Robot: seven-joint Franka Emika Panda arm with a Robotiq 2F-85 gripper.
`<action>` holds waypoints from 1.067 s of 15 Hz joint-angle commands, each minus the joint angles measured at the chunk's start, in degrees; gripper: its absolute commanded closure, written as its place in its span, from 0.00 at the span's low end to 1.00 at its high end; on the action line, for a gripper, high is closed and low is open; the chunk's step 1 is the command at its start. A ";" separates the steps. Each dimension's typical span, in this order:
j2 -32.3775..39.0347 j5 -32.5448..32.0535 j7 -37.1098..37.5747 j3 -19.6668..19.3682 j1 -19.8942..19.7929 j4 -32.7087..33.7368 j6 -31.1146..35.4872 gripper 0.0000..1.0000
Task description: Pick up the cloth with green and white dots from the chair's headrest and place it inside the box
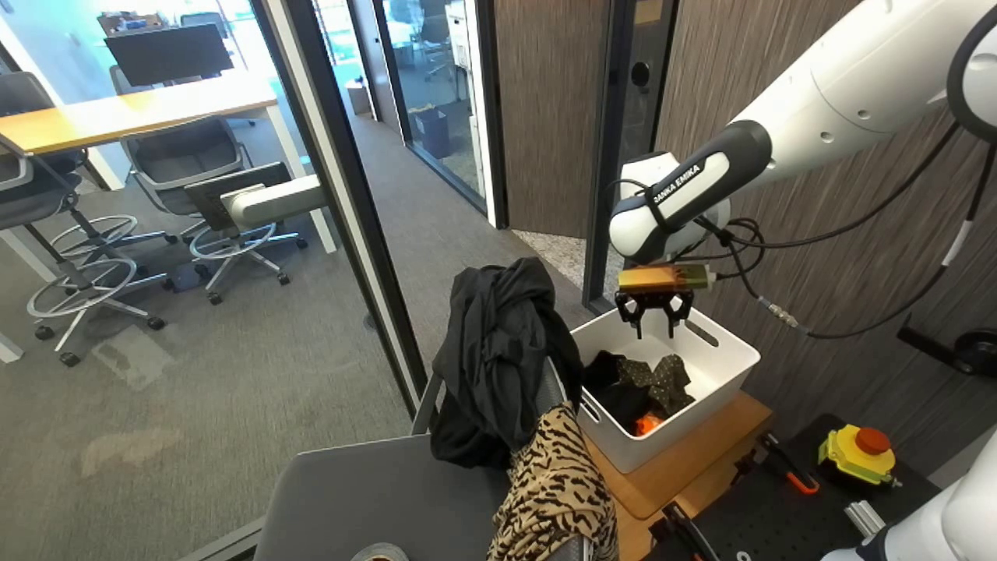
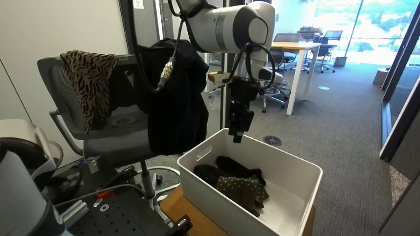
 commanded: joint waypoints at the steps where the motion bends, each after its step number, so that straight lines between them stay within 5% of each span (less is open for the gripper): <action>1: -1.74 2.48 -1.94 -1.31 1.60 0.22 -0.83 0.09; 2: -2.64 2.73 -2.28 -1.25 1.70 -0.05 -1.27 0.01; 9: -20.14 5.25 -2.11 1.65 4.52 -4.79 -9.50 0.00; 16: -40.20 8.17 -1.86 10.22 9.80 -9.55 -16.11 0.00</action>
